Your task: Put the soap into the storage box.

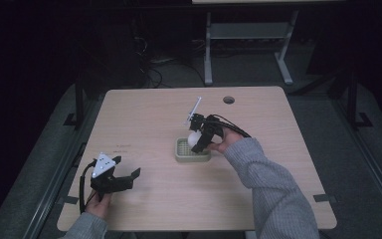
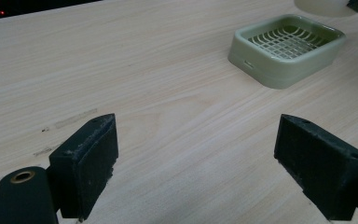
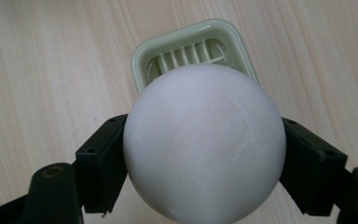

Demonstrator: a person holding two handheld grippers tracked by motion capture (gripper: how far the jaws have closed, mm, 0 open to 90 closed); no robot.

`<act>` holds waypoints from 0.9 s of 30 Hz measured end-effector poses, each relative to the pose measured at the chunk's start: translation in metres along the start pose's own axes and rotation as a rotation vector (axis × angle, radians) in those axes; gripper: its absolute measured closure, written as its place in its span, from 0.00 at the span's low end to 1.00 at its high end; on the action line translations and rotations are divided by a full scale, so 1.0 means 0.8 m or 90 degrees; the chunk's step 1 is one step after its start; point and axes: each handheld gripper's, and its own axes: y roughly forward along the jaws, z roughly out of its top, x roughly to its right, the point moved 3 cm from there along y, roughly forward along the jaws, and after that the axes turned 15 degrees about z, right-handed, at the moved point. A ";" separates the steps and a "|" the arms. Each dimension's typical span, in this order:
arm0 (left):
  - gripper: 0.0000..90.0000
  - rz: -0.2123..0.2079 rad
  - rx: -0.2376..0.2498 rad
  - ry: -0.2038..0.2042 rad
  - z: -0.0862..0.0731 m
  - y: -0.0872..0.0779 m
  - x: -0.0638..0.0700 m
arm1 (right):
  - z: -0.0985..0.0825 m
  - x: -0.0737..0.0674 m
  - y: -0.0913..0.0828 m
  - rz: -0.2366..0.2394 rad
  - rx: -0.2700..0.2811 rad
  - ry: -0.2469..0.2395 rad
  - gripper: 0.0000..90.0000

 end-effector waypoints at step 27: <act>0.15 -0.001 0.003 -0.006 0.000 -0.002 0.000 | 0.013 0.016 0.026 0.012 -0.001 0.005 0.26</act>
